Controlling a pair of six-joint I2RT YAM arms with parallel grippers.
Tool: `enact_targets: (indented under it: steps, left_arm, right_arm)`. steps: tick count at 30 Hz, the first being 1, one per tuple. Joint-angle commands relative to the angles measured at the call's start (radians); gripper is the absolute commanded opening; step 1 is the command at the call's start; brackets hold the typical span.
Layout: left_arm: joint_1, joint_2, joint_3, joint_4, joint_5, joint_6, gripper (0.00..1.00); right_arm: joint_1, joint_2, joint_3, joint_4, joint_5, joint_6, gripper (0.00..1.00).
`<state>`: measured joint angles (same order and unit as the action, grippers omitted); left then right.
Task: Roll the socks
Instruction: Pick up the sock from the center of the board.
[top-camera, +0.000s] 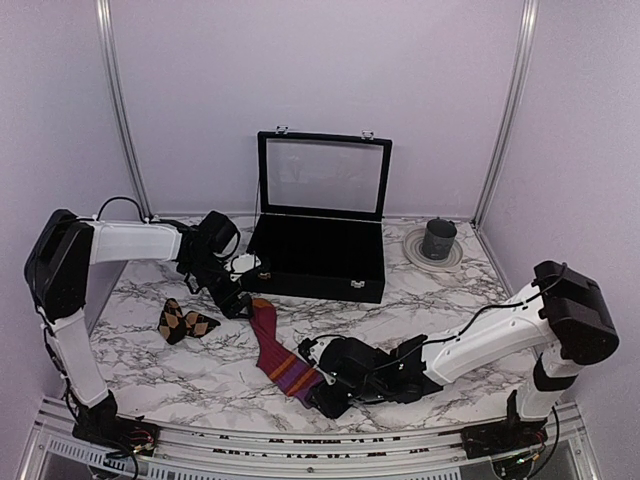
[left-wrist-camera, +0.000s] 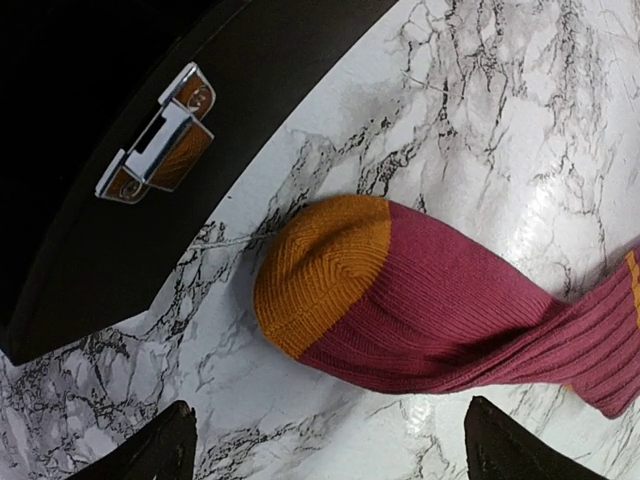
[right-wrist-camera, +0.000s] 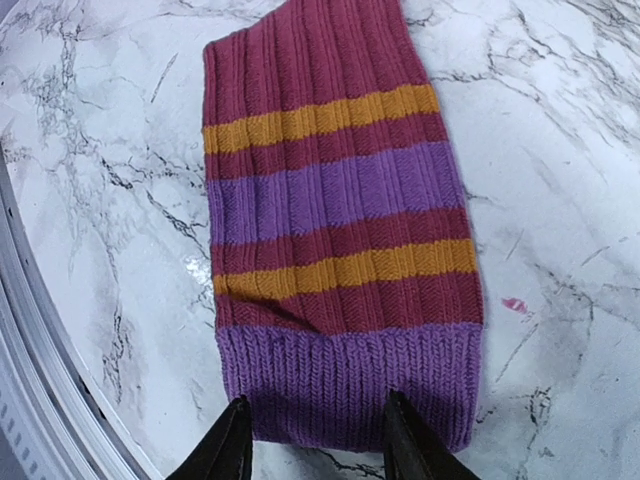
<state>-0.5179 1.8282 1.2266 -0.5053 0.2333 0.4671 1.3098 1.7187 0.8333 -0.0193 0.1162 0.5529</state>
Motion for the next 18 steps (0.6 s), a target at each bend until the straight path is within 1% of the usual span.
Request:
enact_targets:
  steps: [1, 5, 9, 11, 14, 18]
  left_arm:
    - [-0.007, 0.051, 0.067, -0.019, -0.002, -0.041, 0.9]
    - [-0.01, 0.085, 0.108, -0.038, 0.064, -0.073, 0.87]
    - [-0.018, 0.124, 0.142, -0.066, 0.126, -0.108, 0.79]
    - [-0.024, 0.142, 0.155, -0.078, 0.133, -0.111, 0.76]
    - [-0.028, 0.17, 0.167, -0.095, 0.124, -0.113, 0.72]
    - [-0.03, 0.181, 0.169, -0.096, 0.082, -0.118, 0.71]
  right_arm:
    - [0.015, -0.021, 0.012, -0.013, 0.041, 0.013, 0.43]
    - [0.019, -0.027, 0.016, -0.012, 0.055, 0.002, 0.42]
    - [0.018, -0.025, 0.023, -0.013, 0.067, -0.009, 0.41]
    - [0.019, -0.029, 0.023, -0.017, 0.076, -0.01, 0.4]
    - [0.018, -0.043, 0.013, -0.015, 0.081, -0.01, 0.39]
    - [0.018, -0.079, -0.011, -0.009, 0.088, -0.008, 0.36]
